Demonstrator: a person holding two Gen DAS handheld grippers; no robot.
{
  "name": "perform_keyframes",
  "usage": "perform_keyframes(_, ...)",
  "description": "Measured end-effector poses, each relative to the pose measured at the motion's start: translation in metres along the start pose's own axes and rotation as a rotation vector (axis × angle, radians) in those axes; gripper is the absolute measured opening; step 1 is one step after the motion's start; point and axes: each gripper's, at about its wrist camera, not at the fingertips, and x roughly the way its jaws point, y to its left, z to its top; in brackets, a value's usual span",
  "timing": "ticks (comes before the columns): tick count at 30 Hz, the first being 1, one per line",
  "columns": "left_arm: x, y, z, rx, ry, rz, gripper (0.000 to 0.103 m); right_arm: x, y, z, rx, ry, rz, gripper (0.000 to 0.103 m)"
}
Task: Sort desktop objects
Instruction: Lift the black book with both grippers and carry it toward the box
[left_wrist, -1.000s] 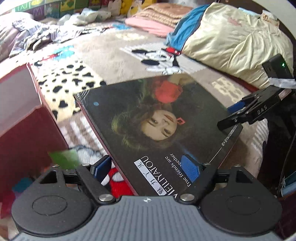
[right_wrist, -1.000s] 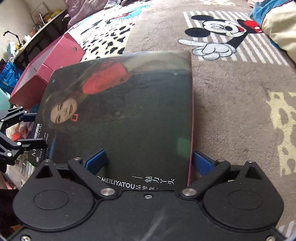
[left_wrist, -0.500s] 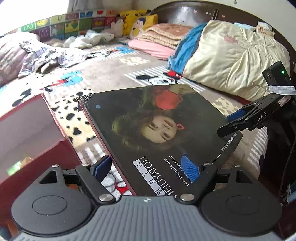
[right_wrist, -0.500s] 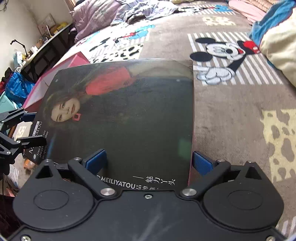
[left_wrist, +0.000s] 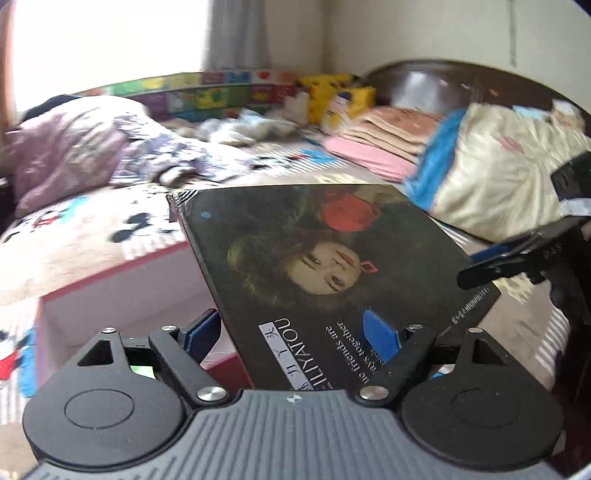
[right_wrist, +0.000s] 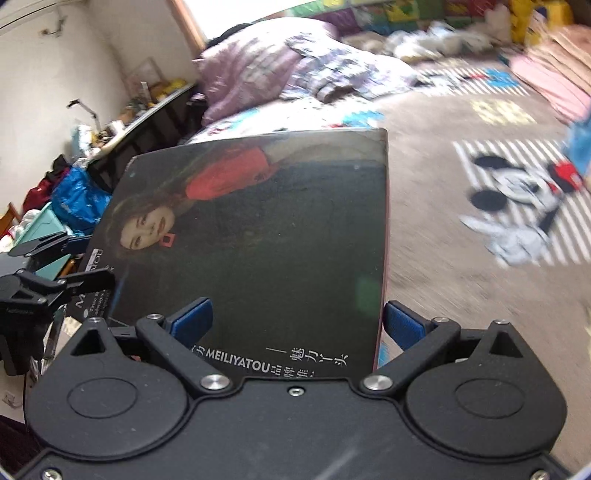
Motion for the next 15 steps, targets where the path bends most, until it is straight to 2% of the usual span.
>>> perform_keyframes(6,-0.021,0.06,0.0,-0.072,-0.023,0.076,0.084,0.04,0.058,0.02,-0.051,-0.027,0.053,0.101)
perform_keyframes(15,-0.046,0.119,0.013,-0.077,-0.091,0.139,0.084,0.076,0.111,0.043,-0.038,-0.116,0.092,0.101)
